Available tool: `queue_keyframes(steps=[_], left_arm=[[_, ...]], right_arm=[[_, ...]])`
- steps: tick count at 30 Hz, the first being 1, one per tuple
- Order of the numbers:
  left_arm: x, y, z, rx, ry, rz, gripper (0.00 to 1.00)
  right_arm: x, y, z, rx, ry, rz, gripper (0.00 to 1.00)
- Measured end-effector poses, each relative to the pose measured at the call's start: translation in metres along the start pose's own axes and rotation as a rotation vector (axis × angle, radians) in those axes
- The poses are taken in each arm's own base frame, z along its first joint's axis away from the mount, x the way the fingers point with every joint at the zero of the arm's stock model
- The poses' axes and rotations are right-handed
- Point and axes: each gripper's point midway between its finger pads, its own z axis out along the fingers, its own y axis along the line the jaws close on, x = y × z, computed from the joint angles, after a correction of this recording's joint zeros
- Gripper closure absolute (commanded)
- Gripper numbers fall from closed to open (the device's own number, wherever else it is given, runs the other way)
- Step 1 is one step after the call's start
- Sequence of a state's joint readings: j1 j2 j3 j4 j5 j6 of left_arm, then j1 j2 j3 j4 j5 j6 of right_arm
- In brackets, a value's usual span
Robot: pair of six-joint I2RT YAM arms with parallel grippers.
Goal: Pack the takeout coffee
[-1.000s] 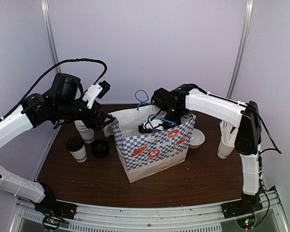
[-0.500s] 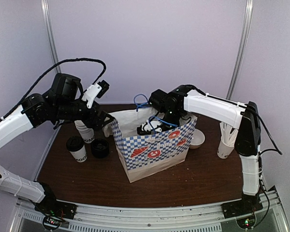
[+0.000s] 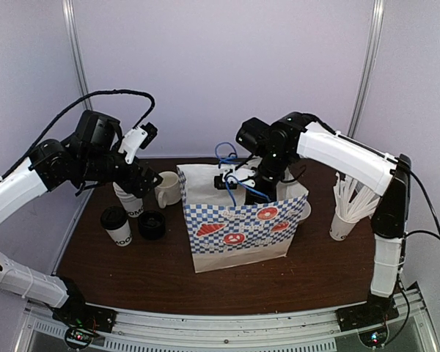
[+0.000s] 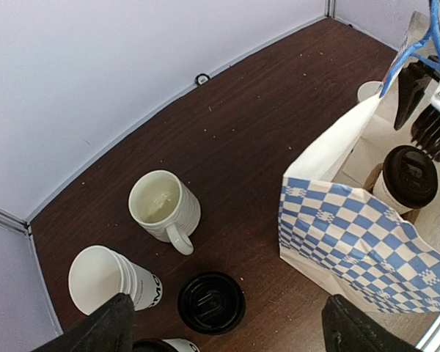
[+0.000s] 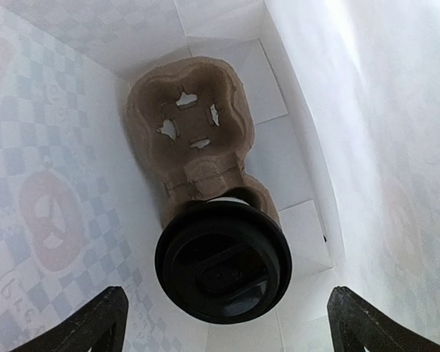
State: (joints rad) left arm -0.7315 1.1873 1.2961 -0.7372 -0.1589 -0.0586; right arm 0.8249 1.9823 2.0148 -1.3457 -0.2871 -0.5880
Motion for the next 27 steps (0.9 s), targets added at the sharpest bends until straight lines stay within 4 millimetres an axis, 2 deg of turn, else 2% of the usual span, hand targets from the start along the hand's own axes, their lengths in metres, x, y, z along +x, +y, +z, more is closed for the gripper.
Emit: queue_keyframes(steps=[6,10,16,18,22,27], left_arm=[[0.002,0.004,-0.001,-0.011,0.058,-0.005,0.06],[0.012,0.022,-0.004,-0.061,0.123,-0.06,0.06],[0.055,0.068,-0.014,-0.152,0.3,-0.259,0.08],[0.071,0.077,-0.015,-0.165,0.371,-0.319,0.08],[0.11,0.085,-0.013,-0.174,0.542,-0.406,0.07],[0.134,0.087,-0.003,-0.166,0.668,-0.447,0.07]], right_arm=[[-0.004,0.006,-0.026,0.01,-0.052,0.01,0.0],[-0.007,0.004,-0.035,0.02,-0.069,0.014,0.01],[-0.016,0.0,-0.072,0.071,-0.154,0.008,0.01],[-0.016,0.001,-0.086,0.088,-0.181,0.004,0.01],[-0.014,0.003,-0.114,0.116,-0.238,-0.005,0.01],[-0.008,0.0,-0.145,0.129,-0.312,0.003,0.0]])
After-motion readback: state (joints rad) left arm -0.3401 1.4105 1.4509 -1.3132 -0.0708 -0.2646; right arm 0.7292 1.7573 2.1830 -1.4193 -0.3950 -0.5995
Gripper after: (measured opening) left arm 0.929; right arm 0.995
